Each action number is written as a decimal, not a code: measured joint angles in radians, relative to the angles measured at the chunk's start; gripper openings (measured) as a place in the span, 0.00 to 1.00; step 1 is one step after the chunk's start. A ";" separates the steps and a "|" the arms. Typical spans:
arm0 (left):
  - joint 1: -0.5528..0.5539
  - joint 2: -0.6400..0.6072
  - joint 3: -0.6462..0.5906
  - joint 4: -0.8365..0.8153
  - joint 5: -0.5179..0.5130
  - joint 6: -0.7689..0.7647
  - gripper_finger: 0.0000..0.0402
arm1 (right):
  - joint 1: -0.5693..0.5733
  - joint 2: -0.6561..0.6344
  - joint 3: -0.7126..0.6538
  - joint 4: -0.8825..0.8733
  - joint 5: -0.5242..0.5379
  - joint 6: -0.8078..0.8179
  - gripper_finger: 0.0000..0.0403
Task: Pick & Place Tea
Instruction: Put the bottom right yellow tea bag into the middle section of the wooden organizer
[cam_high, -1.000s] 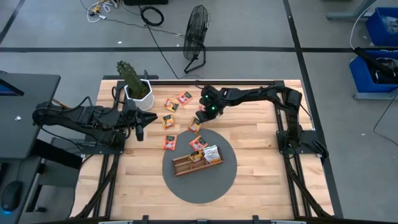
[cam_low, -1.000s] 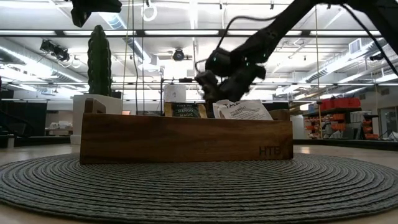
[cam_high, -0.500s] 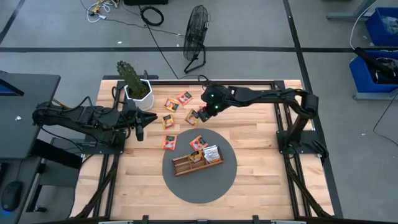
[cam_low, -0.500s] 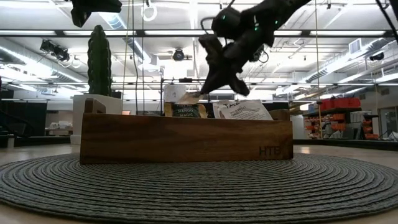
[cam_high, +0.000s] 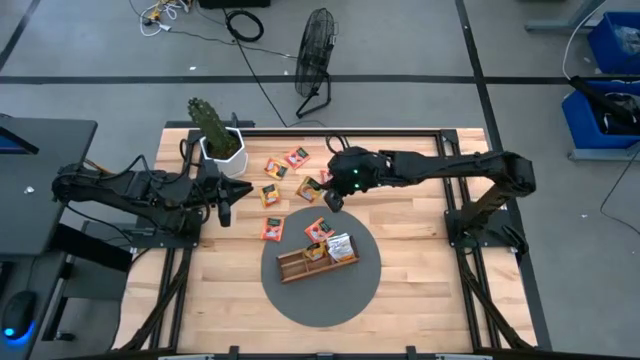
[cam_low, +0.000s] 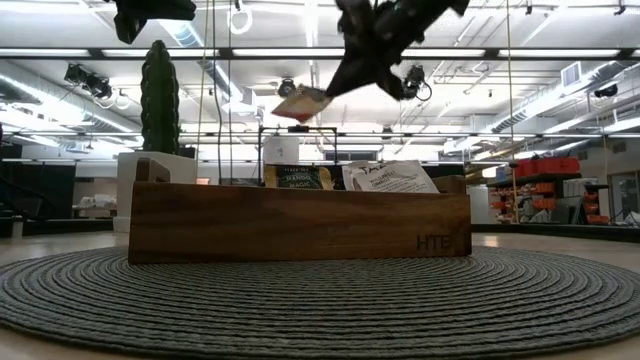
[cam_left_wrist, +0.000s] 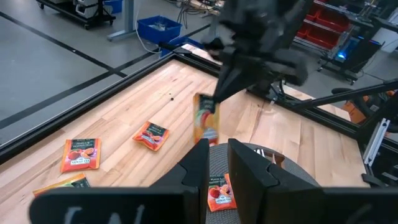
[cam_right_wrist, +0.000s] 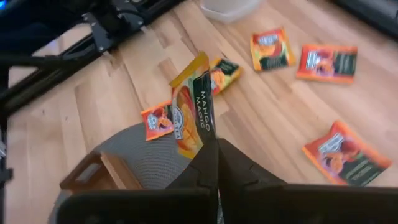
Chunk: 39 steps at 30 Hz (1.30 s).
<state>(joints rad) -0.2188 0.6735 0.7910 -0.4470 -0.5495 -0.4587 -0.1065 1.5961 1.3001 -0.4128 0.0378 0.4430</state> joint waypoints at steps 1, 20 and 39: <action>0.000 0.000 0.000 0.000 0.000 0.000 0.15 | 0.013 -0.005 0.007 -0.007 0.013 -0.024 0.00; 0.000 0.000 0.000 0.000 0.023 -0.001 0.15 | 0.308 -0.010 0.115 -0.206 0.268 -0.416 0.00; 0.000 0.000 0.000 -0.017 0.023 -0.002 0.15 | 0.425 0.142 0.114 -0.197 0.268 -0.349 0.00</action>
<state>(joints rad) -0.2188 0.6735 0.7910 -0.4644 -0.5266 -0.4602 0.3187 1.7384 1.4143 -0.6101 0.3061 0.0937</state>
